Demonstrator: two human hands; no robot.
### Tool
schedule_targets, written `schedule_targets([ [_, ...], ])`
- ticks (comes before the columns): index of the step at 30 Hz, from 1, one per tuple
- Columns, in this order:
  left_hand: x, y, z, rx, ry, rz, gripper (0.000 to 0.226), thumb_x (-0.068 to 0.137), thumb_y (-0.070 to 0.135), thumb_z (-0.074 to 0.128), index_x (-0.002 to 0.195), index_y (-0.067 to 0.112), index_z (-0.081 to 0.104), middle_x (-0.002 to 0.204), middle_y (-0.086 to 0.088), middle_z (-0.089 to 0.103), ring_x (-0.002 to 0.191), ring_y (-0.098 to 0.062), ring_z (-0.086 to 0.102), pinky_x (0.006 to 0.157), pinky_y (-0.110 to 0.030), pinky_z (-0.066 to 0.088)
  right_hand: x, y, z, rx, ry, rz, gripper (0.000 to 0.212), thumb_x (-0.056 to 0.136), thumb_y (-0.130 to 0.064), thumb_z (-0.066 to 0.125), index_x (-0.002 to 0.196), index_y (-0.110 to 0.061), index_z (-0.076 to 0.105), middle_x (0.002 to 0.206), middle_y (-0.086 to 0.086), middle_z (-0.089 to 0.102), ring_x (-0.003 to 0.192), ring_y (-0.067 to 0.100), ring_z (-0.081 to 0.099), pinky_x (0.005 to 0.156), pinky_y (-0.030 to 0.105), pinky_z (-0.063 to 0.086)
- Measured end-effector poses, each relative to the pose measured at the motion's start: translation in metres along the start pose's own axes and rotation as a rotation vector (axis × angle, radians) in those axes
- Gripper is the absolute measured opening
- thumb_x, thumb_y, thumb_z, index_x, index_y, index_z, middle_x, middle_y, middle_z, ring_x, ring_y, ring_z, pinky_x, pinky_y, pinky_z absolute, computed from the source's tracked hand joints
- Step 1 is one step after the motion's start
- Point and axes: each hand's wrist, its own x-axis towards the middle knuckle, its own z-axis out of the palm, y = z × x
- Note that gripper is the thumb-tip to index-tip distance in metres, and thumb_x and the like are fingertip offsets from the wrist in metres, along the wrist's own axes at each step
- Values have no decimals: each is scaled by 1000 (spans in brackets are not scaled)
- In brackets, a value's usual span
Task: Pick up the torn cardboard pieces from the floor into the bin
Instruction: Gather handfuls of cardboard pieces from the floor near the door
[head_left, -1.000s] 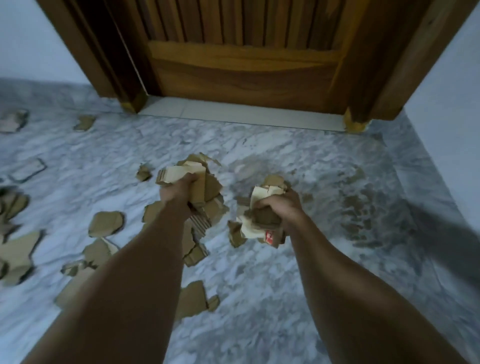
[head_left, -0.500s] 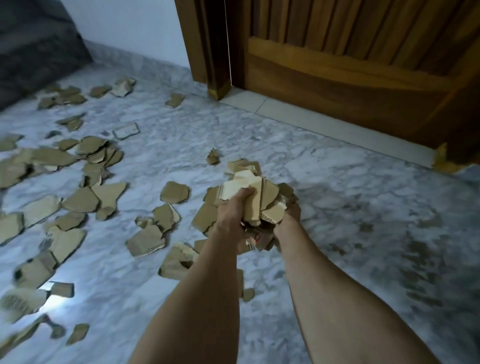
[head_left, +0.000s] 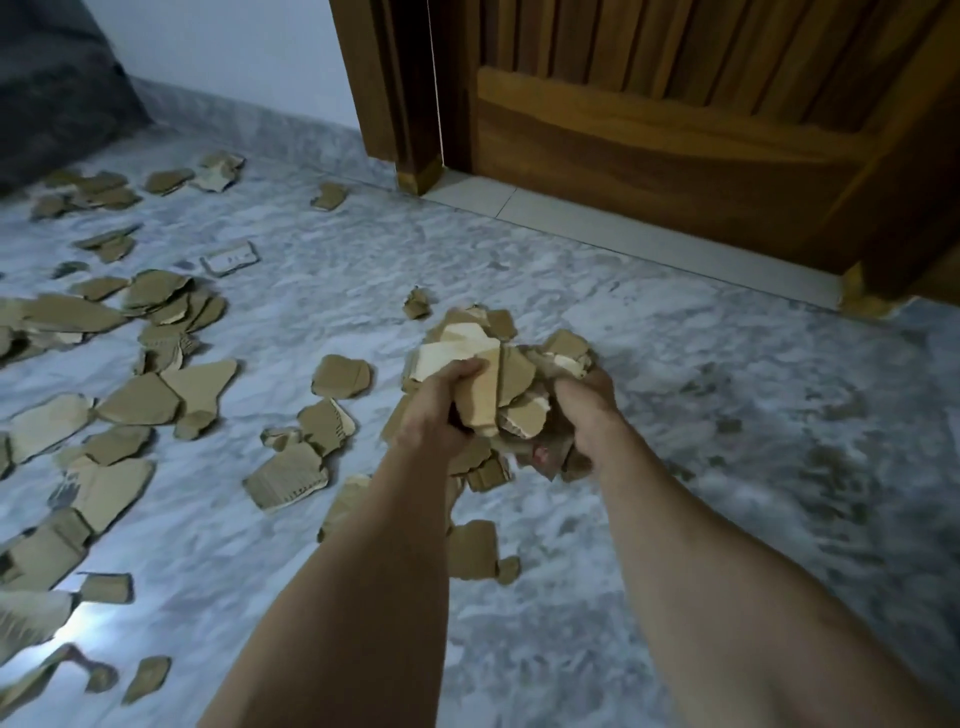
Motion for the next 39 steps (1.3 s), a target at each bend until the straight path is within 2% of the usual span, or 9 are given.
schedule_targets([
  [6,-17,-2,-78,123,110,-22,26,89,24,66,104,3,67,81,-13,75,66,-28,72,57,-32,57,21,-3,-50,-248,-34,63,66,41,-3,95,102,-7,72,98,10,77,91,29,73,88,49,59],
  [9,-26,-14,-106,331,263,-49,74,56,23,94,120,2,64,106,-20,74,95,-38,72,80,-52,60,48,34,-43,-492,-132,157,120,8,-15,98,121,-8,61,119,15,70,108,34,68,92,51,57],
  [11,-33,-18,-115,438,315,4,60,63,10,90,118,4,65,109,-20,72,100,-40,69,85,-57,59,22,38,-28,-582,-155,196,137,32,-9,100,150,-7,31,146,19,48,131,36,51,105,46,49],
  [14,-44,-25,-124,583,327,-11,52,63,11,91,110,11,70,106,-14,73,98,-35,69,85,-53,60,3,45,-15,-754,-60,188,129,63,-9,91,157,-6,3,155,21,33,140,37,38,108,40,44],
  [20,71,-69,-213,935,524,-35,101,11,66,90,105,45,61,120,-6,65,109,-32,61,85,-50,58,1,54,-10,-878,63,149,107,63,-22,91,147,-8,26,149,19,32,135,39,39,101,43,45],
  [27,-29,-45,-109,1241,687,-198,91,62,51,82,135,18,38,135,-20,37,130,-39,36,104,-42,39,-6,58,-19,-543,33,157,88,50,-5,91,126,-5,48,111,7,61,107,32,61,89,42,56],
  [33,-22,-40,-145,1093,583,-148,139,28,56,88,146,13,29,128,-16,54,118,-36,55,96,-49,54,11,18,-29,-224,-75,133,44,59,1,88,100,1,73,88,17,76,79,30,74,73,41,62],
  [36,-21,-34,-159,944,415,-60,86,28,40,91,108,14,72,106,-10,73,95,-29,71,79,-48,63,1,0,0,-335,-285,145,41,65,-1,87,104,1,73,94,20,77,88,33,75,87,49,60],
  [39,-34,-27,-160,903,325,-55,63,45,27,93,104,14,74,103,-11,75,94,-32,71,80,-51,62,-10,3,43,-519,-435,196,56,61,-2,89,113,3,68,97,21,76,92,35,75,91,52,58],
])
